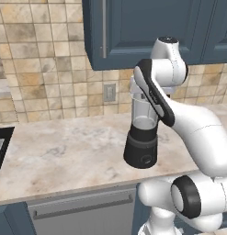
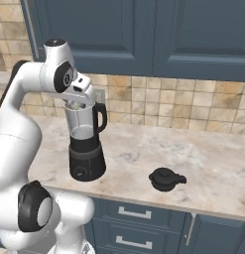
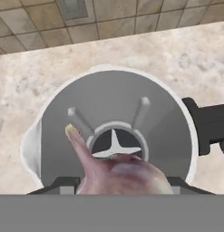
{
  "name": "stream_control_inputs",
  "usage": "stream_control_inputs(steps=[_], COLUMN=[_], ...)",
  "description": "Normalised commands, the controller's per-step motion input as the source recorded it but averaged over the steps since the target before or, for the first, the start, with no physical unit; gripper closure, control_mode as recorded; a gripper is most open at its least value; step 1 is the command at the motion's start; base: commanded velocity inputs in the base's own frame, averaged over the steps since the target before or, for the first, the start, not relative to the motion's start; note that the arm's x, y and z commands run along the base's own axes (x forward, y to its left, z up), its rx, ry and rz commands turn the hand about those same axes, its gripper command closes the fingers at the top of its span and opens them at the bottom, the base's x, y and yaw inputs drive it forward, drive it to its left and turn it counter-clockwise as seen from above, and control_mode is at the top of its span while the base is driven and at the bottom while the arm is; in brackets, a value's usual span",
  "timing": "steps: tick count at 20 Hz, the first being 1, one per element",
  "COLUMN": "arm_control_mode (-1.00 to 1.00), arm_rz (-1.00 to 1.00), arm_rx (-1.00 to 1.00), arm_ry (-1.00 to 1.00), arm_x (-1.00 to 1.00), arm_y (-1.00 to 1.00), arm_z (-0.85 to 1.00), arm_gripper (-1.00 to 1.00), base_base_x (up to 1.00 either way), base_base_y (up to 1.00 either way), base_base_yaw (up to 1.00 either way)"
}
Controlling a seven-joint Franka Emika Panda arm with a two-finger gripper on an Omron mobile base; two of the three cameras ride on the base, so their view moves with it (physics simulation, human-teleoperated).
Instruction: Grab the garlics from the fridge, place them in the blender, close the lid, and turn on the blender to create a marinade.
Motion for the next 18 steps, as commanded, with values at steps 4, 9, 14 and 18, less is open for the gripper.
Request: stream_control_inputs(steps=[4, 9, 14, 18], arm_control_mode=[-1.0, -1.0, -1.0, -1.0], arm_rz=[0.0, 0.0, 0.0, 0.0], arm_rx=[-0.01, 0.0, 0.0, 0.0], arm_ry=[0.0, 0.01, 0.0, -0.08], arm_x=[0.64, 0.07, -0.03, -0.2], arm_y=[0.13, 0.0, 0.0, 0.0], arm_z=[-0.61, -0.67, -0.08, 0.21], arm_gripper=[1.0, -1.0, -1.0, -1.0], base_base_x=[0.0, 0.0, 0.0, 0.0], base_base_y=[0.0, 0.0, 0.0, 0.0], base_base_yaw=[0.0, 0.0, 0.0, 0.0])
